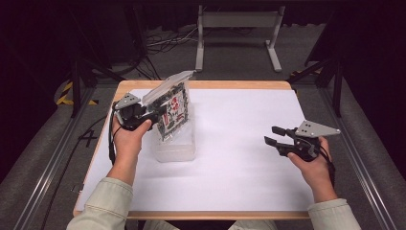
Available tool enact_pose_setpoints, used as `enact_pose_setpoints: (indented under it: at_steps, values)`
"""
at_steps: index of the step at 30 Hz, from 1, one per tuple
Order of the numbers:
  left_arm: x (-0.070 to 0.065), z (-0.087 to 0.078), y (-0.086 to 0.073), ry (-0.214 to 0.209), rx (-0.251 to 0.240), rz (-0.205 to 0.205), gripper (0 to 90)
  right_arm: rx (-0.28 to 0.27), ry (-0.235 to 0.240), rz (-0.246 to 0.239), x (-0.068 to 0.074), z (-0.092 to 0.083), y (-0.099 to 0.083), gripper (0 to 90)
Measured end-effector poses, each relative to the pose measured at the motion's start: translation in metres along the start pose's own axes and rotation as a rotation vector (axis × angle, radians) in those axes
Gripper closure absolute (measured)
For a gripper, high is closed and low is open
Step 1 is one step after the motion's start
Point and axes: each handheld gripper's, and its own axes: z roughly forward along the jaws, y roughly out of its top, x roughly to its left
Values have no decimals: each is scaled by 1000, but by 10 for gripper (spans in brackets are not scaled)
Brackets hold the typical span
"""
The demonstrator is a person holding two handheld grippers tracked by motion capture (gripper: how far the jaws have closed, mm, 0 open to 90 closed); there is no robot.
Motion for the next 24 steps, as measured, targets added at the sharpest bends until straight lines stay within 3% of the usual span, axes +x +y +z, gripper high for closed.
enact_pose_setpoints:
  at_steps: [4, 8, 12, 16, 24]
  values:
    - [-5, -6, 2, 14, -47, 20, 430, -3, 3, 0, 0, 1, 1, 505]
    - [-9, -19, 5, 31, -93, 58, 399, -4, 4, 3, 0, 2, 1, 497]
    - [-9, -32, 9, 28, -121, 60, 372, -6, 0, 2, 0, 3, 2, 475]
    - [-11, -45, 8, 30, -122, 73, 336, -12, -3, 2, -1, 2, 3, 463]
    - [-13, -79, -4, -15, -83, 128, 333, -39, -16, 7, -3, -4, 3, 413]
